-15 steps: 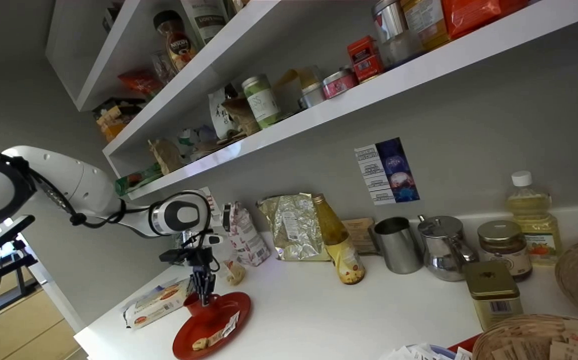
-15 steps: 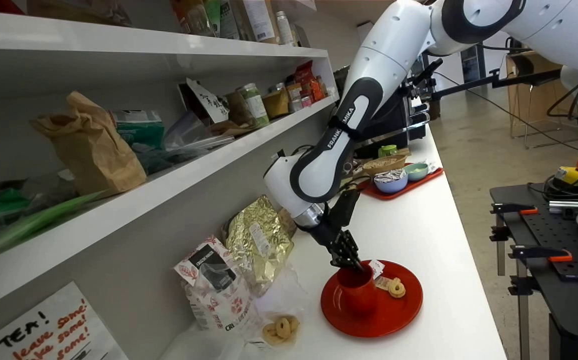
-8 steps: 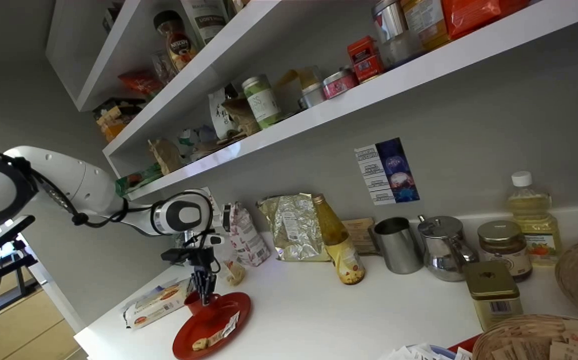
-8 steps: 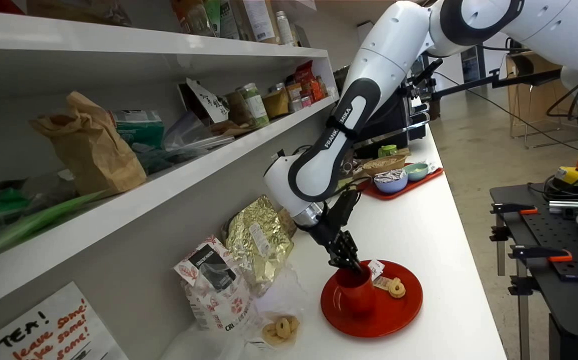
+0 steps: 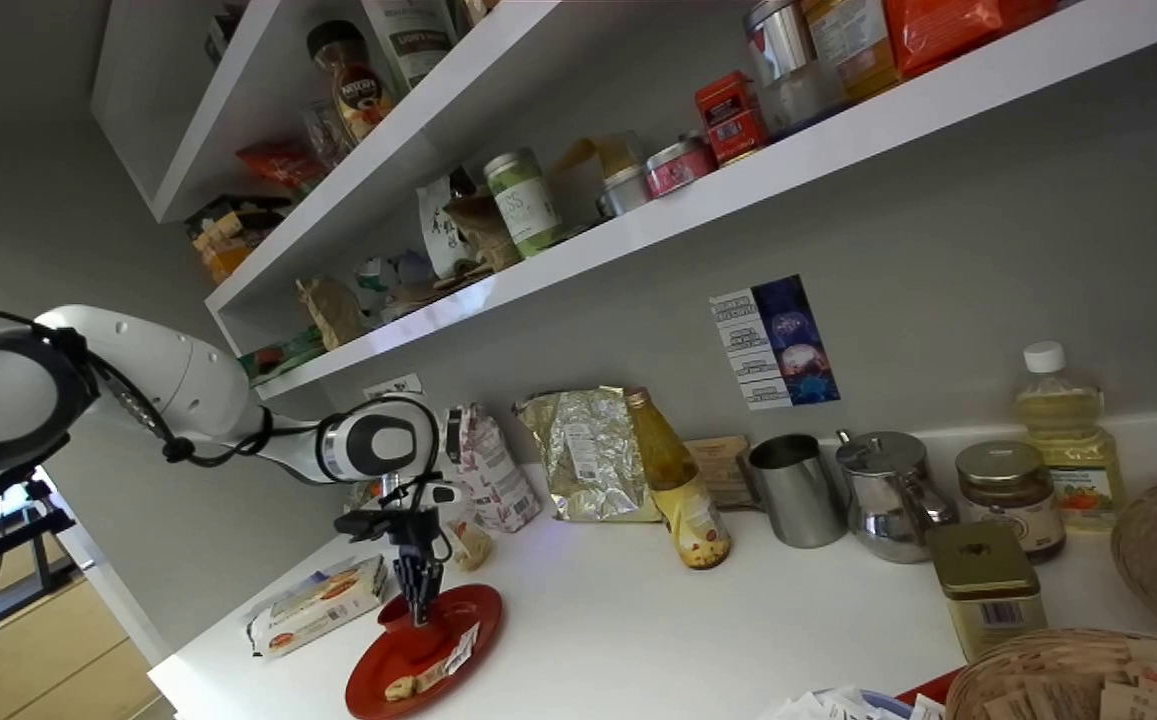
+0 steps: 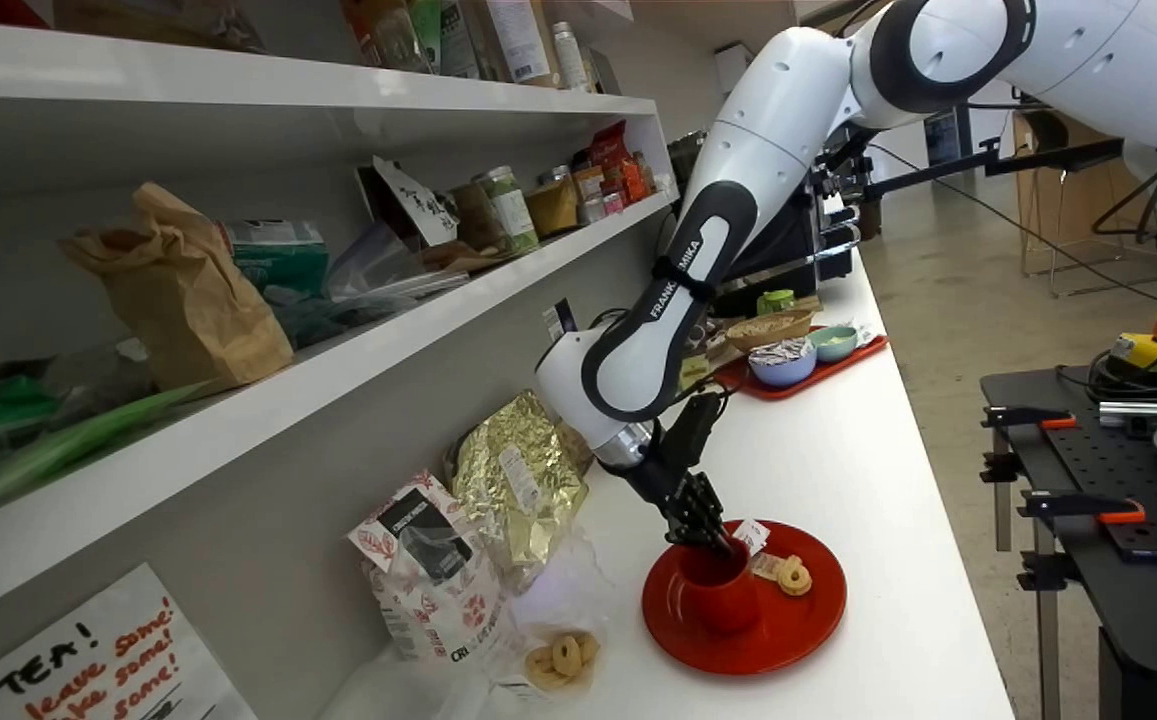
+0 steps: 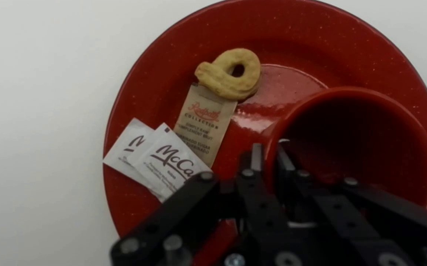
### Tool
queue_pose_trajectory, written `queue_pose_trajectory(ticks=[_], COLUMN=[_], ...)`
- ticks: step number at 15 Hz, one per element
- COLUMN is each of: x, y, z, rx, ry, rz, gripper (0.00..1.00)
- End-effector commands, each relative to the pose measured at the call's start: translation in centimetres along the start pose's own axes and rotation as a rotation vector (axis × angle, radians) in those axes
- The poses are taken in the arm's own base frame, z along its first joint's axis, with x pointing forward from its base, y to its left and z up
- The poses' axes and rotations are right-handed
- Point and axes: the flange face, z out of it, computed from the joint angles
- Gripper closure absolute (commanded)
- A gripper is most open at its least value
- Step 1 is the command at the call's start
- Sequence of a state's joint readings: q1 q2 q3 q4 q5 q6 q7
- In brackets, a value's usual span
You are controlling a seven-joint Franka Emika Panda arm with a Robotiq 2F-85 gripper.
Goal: Put the cup on the plate
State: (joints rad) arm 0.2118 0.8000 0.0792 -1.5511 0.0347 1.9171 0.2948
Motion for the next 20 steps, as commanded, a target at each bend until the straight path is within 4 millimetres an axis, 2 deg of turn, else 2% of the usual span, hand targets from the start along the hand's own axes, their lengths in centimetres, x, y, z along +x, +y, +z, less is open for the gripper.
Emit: queue_pose_trajectory(ticks=[1,2,14,15,16,17,18,20], x=[0.87,0.27,0.46,0.46,0.43,0.41,0.44,0.43], y=[0.42,0.13,0.37,0.35,0.32,0.31,0.35,0.32], z=[-0.23,0.05,-0.02,-0.01,0.01,0.03,0.04,0.06], rx=[0.007,-0.001,0.001,-0.001,-0.003,-0.003,0.0,0.0], ry=[-0.023,-0.006,-0.008,-0.005,-0.006,-0.007,-0.009,-0.009], rz=[-0.02,-0.003,-0.003,-0.007,-0.004,-0.002,-0.003,-0.003], gripper=[0.98,0.92,0.92,0.67,0.66,0.59,0.77,0.62])
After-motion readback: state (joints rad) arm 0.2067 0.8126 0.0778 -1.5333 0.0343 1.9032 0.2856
